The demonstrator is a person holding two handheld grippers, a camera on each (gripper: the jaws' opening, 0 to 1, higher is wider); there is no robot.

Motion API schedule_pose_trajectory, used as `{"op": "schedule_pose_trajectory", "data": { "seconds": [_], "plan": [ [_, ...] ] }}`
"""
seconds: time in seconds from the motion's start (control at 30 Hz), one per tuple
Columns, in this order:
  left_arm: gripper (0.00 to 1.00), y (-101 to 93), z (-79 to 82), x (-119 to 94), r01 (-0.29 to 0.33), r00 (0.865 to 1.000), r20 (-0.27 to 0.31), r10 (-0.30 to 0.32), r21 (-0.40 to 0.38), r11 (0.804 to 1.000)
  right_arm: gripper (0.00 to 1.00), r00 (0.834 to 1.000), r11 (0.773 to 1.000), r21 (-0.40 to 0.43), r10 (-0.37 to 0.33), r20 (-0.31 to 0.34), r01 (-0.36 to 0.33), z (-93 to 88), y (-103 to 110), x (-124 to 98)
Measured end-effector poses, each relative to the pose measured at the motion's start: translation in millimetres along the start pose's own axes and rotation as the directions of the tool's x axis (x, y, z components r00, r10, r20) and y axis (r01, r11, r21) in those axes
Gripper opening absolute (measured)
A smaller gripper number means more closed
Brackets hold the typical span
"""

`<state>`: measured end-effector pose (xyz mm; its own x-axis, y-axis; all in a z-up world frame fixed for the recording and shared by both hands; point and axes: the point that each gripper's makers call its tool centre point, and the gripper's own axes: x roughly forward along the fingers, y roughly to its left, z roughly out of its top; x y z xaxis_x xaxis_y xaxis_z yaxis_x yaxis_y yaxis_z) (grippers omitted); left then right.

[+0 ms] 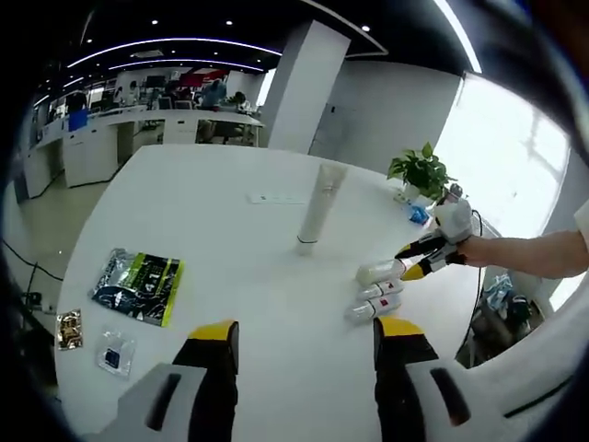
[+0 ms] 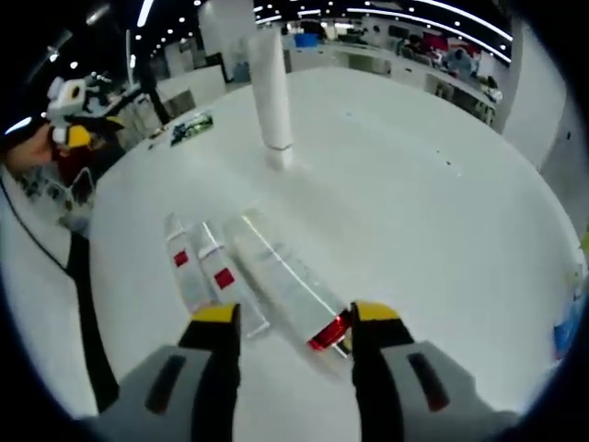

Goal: Arrange the skincare products in the storage area until every visible bottle or jar stands upright without overlapping.

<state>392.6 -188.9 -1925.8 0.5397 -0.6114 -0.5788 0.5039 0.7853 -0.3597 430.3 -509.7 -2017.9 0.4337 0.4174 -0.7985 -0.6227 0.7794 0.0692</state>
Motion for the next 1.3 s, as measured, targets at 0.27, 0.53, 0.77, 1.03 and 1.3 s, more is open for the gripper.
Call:
{"op": "schedule_pose_trajectory", "data": {
  "seconds": [0.27,0.53,0.77,1.03,1.3],
  "plan": [
    [0.60,4.6,-6.1,-4,-0.003,1.000,0.002,0.003,-0.022,1.000,0.46,0.999,0.999,-0.047,0.011,-0.045,-0.013,-1.2,2,9],
    [0.59,8.3,-14.5,-8,-0.008,1.000,-0.008,0.008,-0.040,0.999,0.45,1.000,1.000,-0.004,0.017,-0.025,-0.017,2.0,0,12],
    [0.58,7.4,-13.2,-8,-0.002,1.000,-0.008,0.002,-0.036,0.999,0.38,1.000,0.999,-0.036,-0.006,-0.024,0.005,3.3,-2,11],
    [0.58,11.8,-10.6,-12,-0.008,1.000,-0.009,0.008,-0.026,1.000,0.37,0.999,0.997,-0.079,-0.004,-0.036,0.001,5.4,0,14],
    [0.56,11.3,-12.9,-15,-0.015,1.000,-0.013,0.015,-0.012,1.000,0.35,0.997,0.987,-0.158,-0.012,-0.081,-0.001,2.1,-5,19]
  ]
}}
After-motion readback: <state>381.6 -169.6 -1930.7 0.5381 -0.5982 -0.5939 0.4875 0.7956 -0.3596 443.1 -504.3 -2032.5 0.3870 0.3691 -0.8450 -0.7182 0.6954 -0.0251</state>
